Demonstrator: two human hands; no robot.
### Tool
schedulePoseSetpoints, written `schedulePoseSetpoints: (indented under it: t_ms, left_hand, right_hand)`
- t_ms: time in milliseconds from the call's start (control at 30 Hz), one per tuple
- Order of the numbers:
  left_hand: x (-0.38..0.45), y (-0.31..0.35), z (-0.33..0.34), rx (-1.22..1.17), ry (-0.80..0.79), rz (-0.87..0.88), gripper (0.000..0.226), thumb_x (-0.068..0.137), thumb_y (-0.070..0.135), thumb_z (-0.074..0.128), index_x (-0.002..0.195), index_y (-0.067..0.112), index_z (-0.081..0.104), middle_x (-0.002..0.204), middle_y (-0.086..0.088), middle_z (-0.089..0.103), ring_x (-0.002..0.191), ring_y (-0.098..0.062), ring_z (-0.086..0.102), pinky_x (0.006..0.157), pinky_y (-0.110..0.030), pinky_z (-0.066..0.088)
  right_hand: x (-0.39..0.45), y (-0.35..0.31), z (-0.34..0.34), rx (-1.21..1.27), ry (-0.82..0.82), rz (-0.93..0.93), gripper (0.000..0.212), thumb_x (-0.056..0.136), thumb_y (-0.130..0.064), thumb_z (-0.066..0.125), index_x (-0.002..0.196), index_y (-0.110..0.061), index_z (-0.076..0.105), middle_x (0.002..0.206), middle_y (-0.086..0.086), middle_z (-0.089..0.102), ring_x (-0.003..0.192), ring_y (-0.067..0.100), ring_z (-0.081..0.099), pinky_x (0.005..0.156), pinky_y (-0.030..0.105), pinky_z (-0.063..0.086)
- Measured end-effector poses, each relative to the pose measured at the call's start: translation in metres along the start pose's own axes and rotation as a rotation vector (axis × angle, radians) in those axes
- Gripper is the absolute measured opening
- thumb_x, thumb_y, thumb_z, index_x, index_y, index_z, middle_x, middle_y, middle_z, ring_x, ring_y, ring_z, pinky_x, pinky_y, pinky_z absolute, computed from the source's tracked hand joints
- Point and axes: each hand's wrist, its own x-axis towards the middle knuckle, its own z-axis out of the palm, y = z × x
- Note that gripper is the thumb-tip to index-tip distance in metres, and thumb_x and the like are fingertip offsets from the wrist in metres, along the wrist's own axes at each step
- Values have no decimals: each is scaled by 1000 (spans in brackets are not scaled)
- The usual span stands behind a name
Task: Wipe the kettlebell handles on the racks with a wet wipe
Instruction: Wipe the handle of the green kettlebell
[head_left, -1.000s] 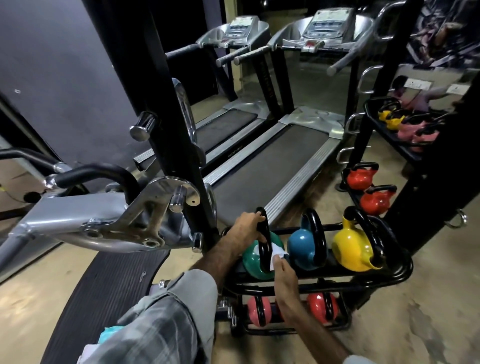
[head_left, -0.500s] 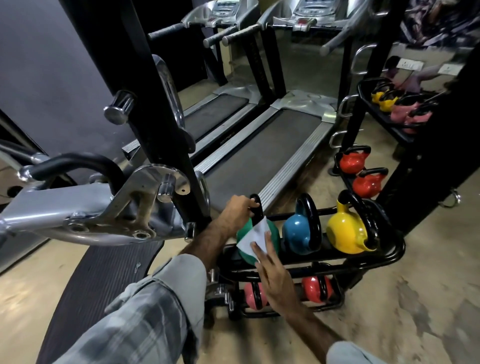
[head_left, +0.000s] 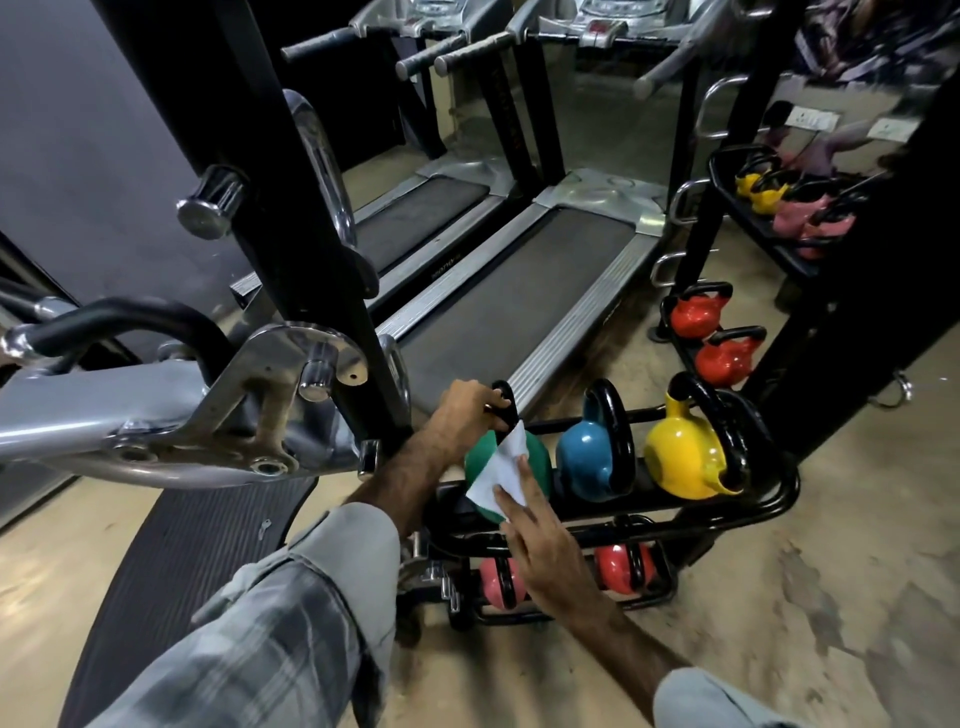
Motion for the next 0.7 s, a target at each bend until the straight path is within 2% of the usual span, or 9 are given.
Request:
schedulePoseSetpoints:
  t_ms: [100,200,300,367,433,533,600,667,700]
  left_hand:
    - [2,-7,4,-9,-7,1,26,84,-5,63,109,-3,68,99,-14,71,82,0,64,64,-2,46]
    - [5,-11,3,65,30,68,25,83,2,65,106,8,72,111,-15,69,100,-21,67,87,-28,54]
    - [6,-11,1,93,6,98,27,83,1,64,106,12,72,114,-9,69,107,-20,64,96,-28,48]
    - [6,-10,3,18,6,63,23,84,-1,61,103,6,72,104,-7,71,89,-6,67,86,-20,51]
    - [7,-11,6,-120,-4,12,20,84,-6,59,91,4,74,91,-4,73,66,4,62,77,-24,54]
    - [8,-19,10,-158,25,-15,34,81,-4,59,66,21,75,66,11,70,65,-9,61,74,-36,50]
    - [7,-18,9,-110,29,27,25,81,-6,61,80,13,77,85,1,73,77,-20,64,76,-36,51]
    - [7,-21,9,-88,16,62,27,82,-11,58,98,4,74,110,-8,68,91,-24,67,82,-35,55]
    - [6,-22,7,-98,2,58,29,83,-11,57,103,5,72,116,-10,67,96,-26,67,86,-37,55]
  right_hand:
    - [5,1,-11,-152,-38,-54,42,99,-30,42,135,-12,55,162,8,14,149,23,16,115,40,33]
    - [26,9,-21,-417,-77,-243,30,97,-27,48,114,-15,69,155,13,31,147,31,19,118,45,26]
    - [52,17,-28,-588,-194,-338,35,91,-26,56,125,-18,61,148,9,44,144,33,27,116,51,25]
    - [67,22,-31,-665,-316,-455,37,93,-29,46,125,-16,59,138,8,53,141,36,31,116,54,21]
    - [74,26,-40,-748,-496,-670,38,92,-26,37,116,-16,65,130,9,59,138,38,34,119,56,11]
    - [83,21,-57,-930,-746,-953,43,89,-23,30,110,-19,67,125,2,60,133,33,41,117,57,16]
    - [98,8,-60,-1006,-828,-937,34,87,-27,39,98,-20,70,112,0,65,119,28,52,111,53,28]
    - [117,9,-60,-982,-807,-867,19,81,-33,57,77,-20,71,87,-1,68,98,26,60,101,49,36]
    - [126,15,-55,-907,-759,-871,19,79,-35,64,75,-18,72,84,2,69,95,27,62,100,48,36]
